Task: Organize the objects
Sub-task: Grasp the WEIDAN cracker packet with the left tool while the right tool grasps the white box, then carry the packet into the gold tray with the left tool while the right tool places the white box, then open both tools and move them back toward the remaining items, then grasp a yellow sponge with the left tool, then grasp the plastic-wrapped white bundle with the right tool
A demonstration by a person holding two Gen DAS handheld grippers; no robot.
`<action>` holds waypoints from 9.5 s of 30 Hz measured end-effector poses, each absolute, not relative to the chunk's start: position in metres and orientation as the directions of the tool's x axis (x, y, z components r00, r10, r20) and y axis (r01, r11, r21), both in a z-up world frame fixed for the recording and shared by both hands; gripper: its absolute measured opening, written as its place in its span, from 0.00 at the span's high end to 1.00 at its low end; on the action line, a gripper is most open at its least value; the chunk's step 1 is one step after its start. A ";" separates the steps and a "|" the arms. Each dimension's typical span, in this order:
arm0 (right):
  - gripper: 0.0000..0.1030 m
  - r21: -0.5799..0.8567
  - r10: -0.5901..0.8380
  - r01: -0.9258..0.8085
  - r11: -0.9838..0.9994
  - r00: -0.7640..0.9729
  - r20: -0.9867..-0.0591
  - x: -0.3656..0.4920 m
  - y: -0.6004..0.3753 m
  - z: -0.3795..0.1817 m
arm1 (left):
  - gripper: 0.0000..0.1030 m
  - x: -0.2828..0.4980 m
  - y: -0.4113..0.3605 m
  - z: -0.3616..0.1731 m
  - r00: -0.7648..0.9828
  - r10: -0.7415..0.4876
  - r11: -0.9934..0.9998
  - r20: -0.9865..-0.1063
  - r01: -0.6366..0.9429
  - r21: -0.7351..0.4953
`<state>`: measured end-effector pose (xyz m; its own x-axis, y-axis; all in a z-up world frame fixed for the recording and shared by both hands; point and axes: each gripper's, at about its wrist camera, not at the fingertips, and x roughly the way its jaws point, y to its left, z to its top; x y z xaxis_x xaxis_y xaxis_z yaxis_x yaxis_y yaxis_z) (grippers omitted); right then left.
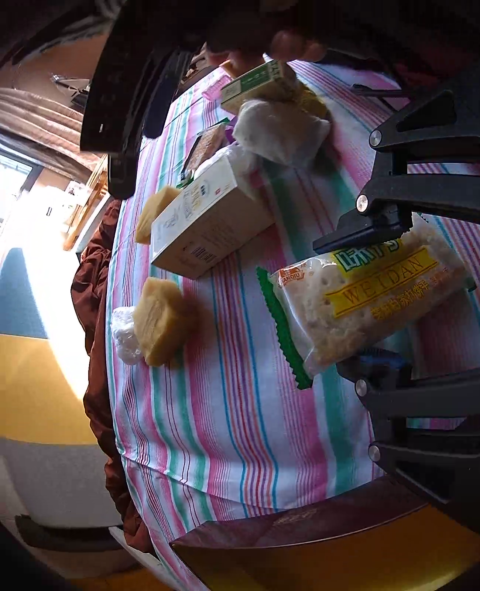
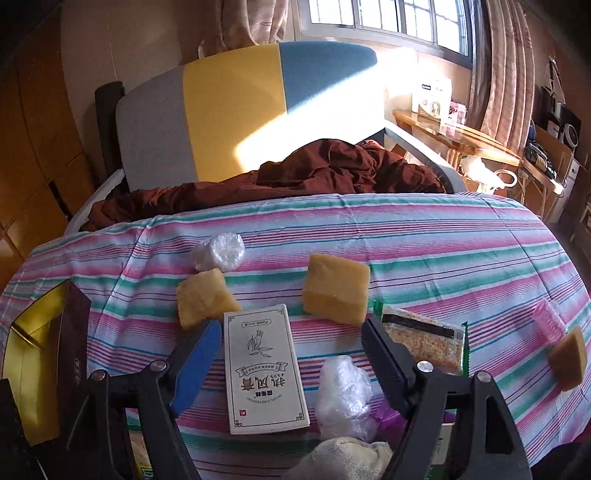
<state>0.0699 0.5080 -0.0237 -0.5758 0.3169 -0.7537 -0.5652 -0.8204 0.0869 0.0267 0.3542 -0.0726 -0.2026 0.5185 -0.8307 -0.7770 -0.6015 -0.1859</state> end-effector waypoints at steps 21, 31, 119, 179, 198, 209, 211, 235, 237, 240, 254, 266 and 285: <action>0.50 0.062 0.233 -0.509 -0.859 -0.495 -0.837 0.056 0.506 -0.050 | 0.65 0.054 0.320 -0.029 -0.276 0.608 -0.556 -0.744 -0.817 -0.152; 0.50 0.064 0.244 -0.483 -0.873 -0.547 -0.800 0.057 0.494 -0.037 | 0.91 0.008 0.209 0.005 -0.414 0.551 -0.723 -0.725 -0.671 -0.167; 0.49 0.325 -0.326 0.082 -0.942 -0.446 -0.833 -0.041 0.176 -0.055 | 0.40 -0.026 -0.002 -0.019 -0.666 0.181 -0.973 -0.723 -0.230 -0.032; 0.17 0.190 0.479 -0.831 -0.522 -0.470 -0.742 0.145 0.571 -0.010 | 0.15 0.001 0.223 0.029 -0.523 0.472 -0.776 -0.710 -0.628 -0.054; 0.17 0.316 0.446 -0.819 -0.478 -0.537 -0.716 0.160 0.580 -0.005 | 0.13 -0.046 0.375 -0.005 -0.312 0.470 -0.735 -0.826 -0.657 -0.170; 0.17 0.344 0.399 -0.793 -0.502 -0.566 -0.721 0.155 0.579 -0.010 | 0.08 -0.100 0.452 -0.043 -0.243 0.432 -0.795 -0.868 -0.558 -0.239; 0.17 0.349 0.395 -0.790 -0.504 -0.570 -0.721 0.155 0.580 -0.011 | 0.06 -0.107 0.465 -0.050 -0.248 0.420 -0.805 -0.873 -0.545 -0.233; 0.17 0.380 0.378 -0.778 -0.501 -0.592 -0.712 0.157 0.582 -0.009 | 0.42 -0.017 0.427 -0.082 -0.348 0.390 -0.720 -0.852 -0.692 -0.047; 0.17 0.379 0.371 -0.772 -0.510 -0.595 -0.713 0.156 0.580 -0.009 | 0.42 0.004 0.414 -0.082 -0.376 0.402 -0.700 -0.835 -0.714 -0.016; 0.17 0.384 0.343 -0.751 -0.538 -0.610 -0.714 0.150 0.576 -0.010 | 0.43 0.021 0.401 -0.085 -0.390 0.433 -0.691 -0.813 -0.722 -0.021; 0.17 0.275 0.054 -0.448 -0.851 -0.595 -0.802 0.077 0.541 -0.014 | 0.43 0.026 0.392 -0.090 -0.415 0.501 -0.672 -0.760 -0.740 -0.039; 0.17 0.151 -0.011 -0.289 -0.945 -0.435 -0.900 -0.079 0.554 -0.035 | 0.40 0.025 0.385 -0.093 -0.401 0.546 -0.664 -0.736 -0.742 -0.089; 0.40 0.088 0.030 -0.318 -0.944 -0.349 -0.937 -0.062 0.534 -0.056 | 0.39 0.026 0.382 -0.092 -0.393 0.572 -0.658 -0.720 -0.744 -0.116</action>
<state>-0.0619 0.5337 -0.0562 -0.3489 0.0301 -0.9367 -0.3180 -0.9440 0.0882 0.0263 0.3817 -0.0920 -0.3932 0.5717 -0.7202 -0.7443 -0.6578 -0.1158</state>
